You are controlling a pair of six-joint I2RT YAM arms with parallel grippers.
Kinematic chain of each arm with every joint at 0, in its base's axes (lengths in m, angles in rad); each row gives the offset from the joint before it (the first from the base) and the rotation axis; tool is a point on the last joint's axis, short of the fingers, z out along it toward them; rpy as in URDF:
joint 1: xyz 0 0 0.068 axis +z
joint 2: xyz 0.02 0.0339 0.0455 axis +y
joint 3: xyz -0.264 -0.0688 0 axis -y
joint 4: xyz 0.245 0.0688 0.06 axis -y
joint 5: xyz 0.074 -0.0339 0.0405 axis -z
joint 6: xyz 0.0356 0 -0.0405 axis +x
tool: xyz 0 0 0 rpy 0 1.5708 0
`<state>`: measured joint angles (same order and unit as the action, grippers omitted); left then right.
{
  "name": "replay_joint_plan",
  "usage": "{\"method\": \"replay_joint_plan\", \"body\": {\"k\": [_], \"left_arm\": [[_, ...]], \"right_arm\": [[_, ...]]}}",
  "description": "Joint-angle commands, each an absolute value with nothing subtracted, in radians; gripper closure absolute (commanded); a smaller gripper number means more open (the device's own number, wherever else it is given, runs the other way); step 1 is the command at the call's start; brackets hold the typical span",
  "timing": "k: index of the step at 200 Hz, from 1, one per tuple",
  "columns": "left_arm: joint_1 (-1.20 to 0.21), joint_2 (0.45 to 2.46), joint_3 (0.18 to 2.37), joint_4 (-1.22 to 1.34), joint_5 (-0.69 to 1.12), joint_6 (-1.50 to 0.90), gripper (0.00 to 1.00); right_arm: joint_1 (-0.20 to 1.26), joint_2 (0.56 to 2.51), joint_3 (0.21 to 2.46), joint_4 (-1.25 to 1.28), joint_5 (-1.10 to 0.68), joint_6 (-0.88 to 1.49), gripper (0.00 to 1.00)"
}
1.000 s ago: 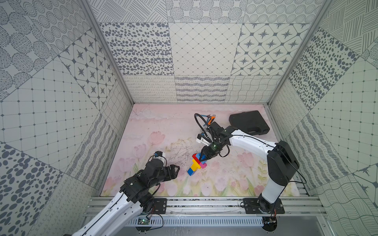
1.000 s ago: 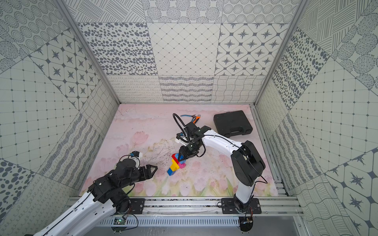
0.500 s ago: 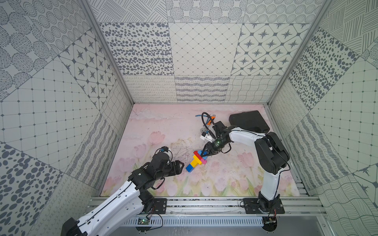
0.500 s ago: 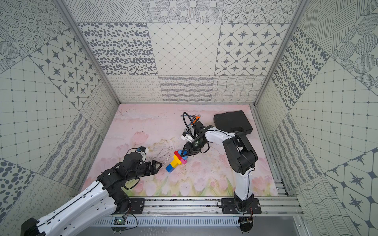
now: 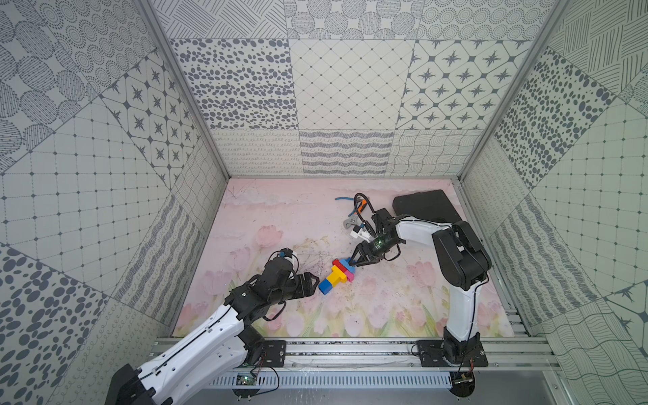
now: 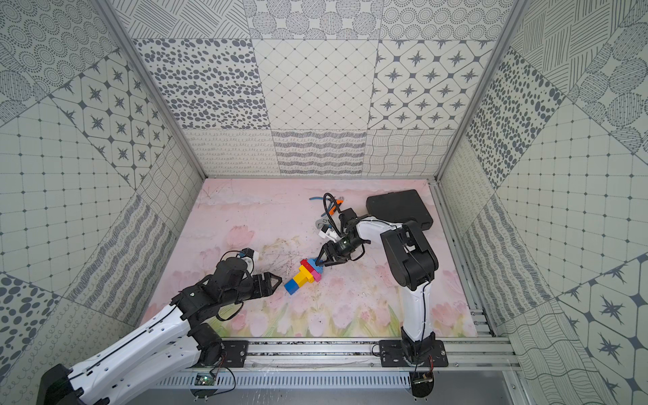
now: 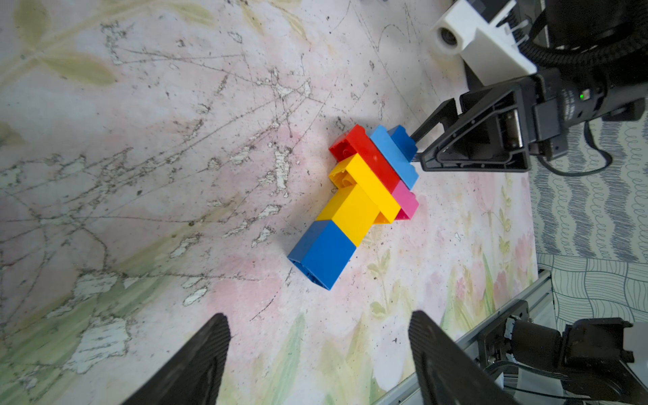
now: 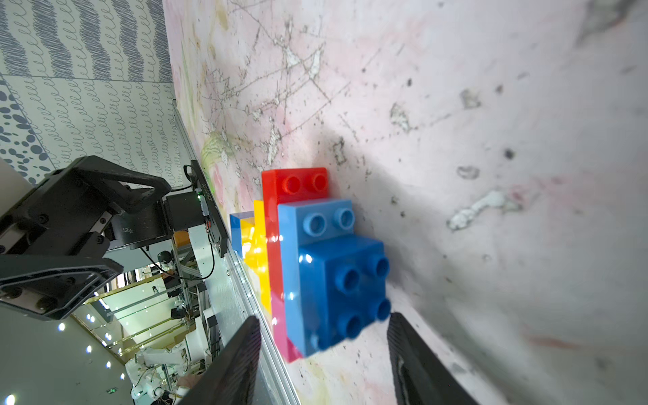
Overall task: Assemble a spoon with lego
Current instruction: Adjust the lego brick at the center of the board, then reset both arms
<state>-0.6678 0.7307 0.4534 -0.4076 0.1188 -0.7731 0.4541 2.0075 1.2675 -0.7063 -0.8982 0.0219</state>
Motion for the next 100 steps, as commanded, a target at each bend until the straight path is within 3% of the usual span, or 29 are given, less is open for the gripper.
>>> {"method": "replay_joint_plan", "body": {"k": [1, 47, 74, 100], "left_arm": [[-0.667, 0.726, 0.469, -0.377, 0.123, -0.742, 0.17], [-0.666, 0.722, 0.524, -0.42, 0.072, -0.711, 0.13], [-0.647, 0.739, 0.642, -0.476, -0.042, -0.651, 0.04], [-0.522, 0.787, 0.767, -0.477, -0.209, -0.544, 0.02]], "right_arm": [[0.439, 2.013, 1.272, -0.702, -0.918, -0.003, 0.35], [0.369, 1.924, 1.231, -0.687, -0.86, 0.048, 0.26], [0.328, 1.709, 1.139, -0.583, -0.768, 0.154, 0.1], [0.297, 1.398, 1.053, -0.508, -0.43, 0.208, 0.02]]}}
